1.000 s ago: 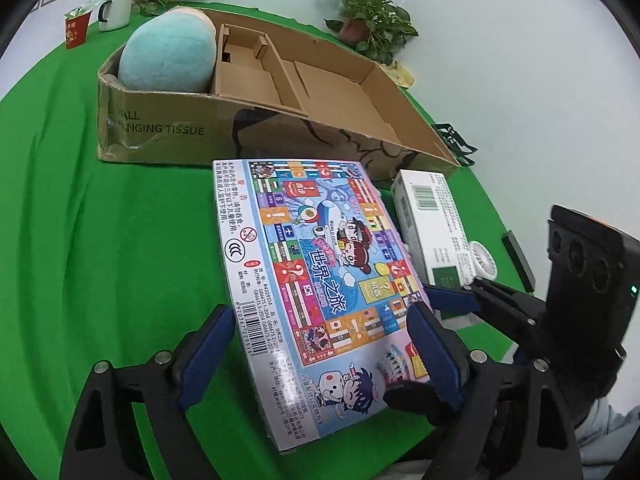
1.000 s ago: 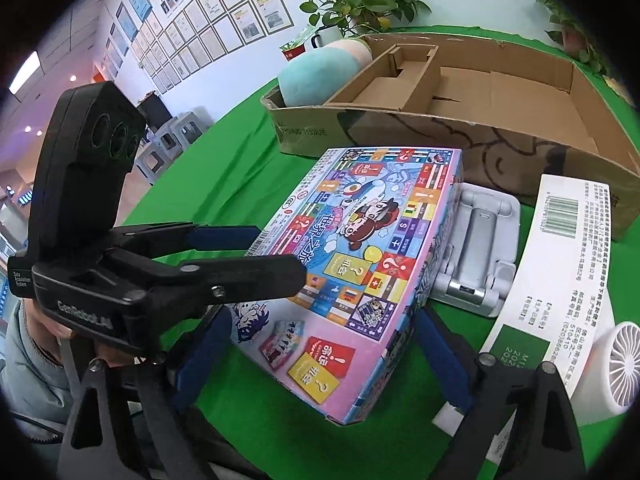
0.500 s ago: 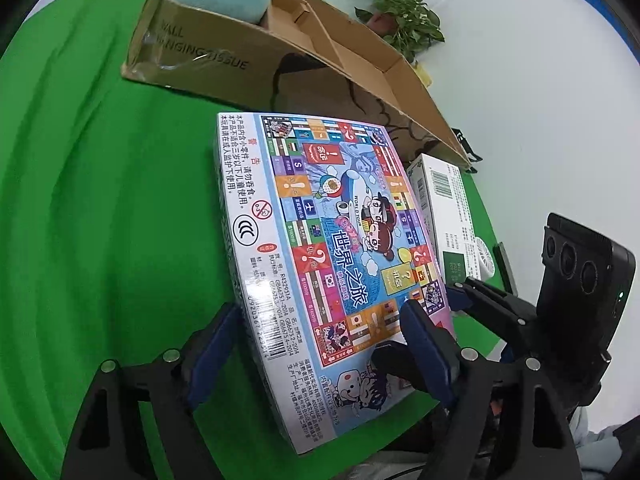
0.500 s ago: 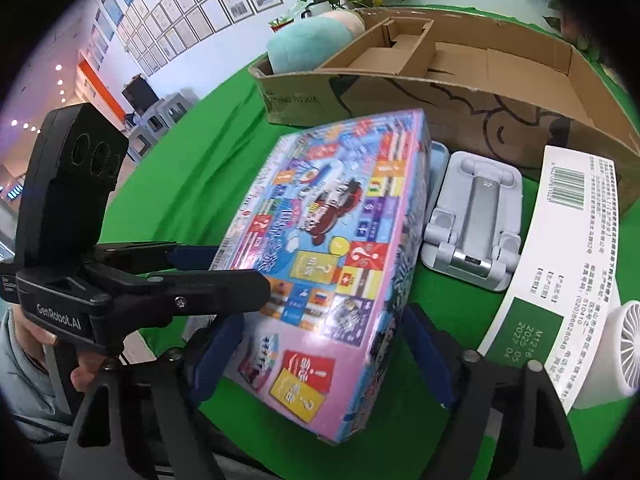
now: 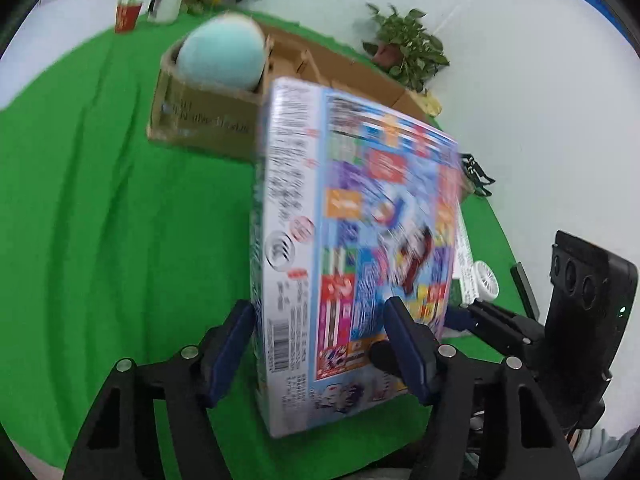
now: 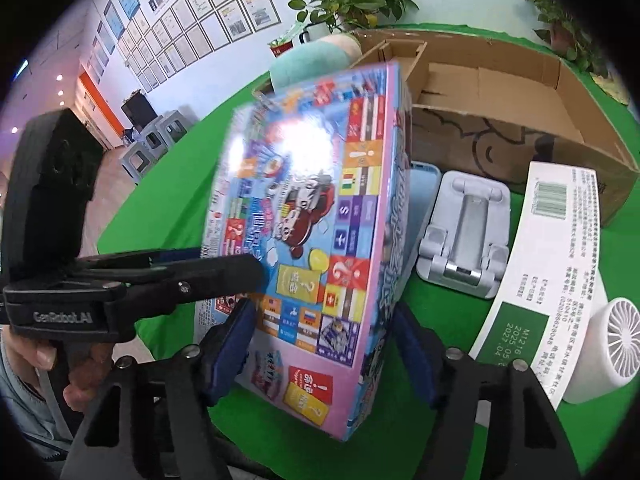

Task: Organize objects
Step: 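Lift the board-game box upright with the left tool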

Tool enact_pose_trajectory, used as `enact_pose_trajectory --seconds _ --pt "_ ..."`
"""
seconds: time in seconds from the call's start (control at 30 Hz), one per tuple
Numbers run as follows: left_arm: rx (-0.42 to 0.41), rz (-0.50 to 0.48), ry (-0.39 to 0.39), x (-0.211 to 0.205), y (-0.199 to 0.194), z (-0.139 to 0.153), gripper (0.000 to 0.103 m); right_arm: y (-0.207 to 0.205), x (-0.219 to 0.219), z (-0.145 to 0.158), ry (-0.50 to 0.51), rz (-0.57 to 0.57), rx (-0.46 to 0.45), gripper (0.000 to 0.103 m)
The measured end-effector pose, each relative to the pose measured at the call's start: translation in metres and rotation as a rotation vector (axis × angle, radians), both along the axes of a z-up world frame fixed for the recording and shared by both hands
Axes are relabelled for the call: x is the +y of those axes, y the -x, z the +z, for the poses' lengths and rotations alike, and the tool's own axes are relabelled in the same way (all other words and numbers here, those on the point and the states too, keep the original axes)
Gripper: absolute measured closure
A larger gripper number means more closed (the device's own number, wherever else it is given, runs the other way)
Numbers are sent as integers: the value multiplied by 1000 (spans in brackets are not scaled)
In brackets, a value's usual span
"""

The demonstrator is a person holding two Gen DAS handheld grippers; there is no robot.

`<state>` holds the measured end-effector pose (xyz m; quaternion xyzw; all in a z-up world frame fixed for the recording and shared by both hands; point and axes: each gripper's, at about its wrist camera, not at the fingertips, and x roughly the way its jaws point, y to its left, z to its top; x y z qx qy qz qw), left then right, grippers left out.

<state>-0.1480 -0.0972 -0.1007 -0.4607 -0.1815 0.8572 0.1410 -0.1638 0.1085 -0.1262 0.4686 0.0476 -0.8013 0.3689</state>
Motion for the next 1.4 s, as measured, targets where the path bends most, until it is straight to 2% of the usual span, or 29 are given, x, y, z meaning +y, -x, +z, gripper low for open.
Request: enact_pose_trajectory --seconds 0.13,0.27,0.53,0.77,1.07,1.4 --pt "120 -31 68 15 -5 40 38 0 6 8 42 -23 13 38" --pt "168 -39 121 31 -3 60 38 2 16 21 97 -51 39 39" --pt "162 -25 153 42 5 67 41 12 32 45 142 -87 108 40" --pt "133 -23 134 51 30 64 44 36 41 54 150 -123 153 41" --pt "177 -41 148 74 66 83 45 54 51 67 161 -165 184 42" --pt "216 -45 167 72 115 112 44 86 46 82 175 -165 211 42"
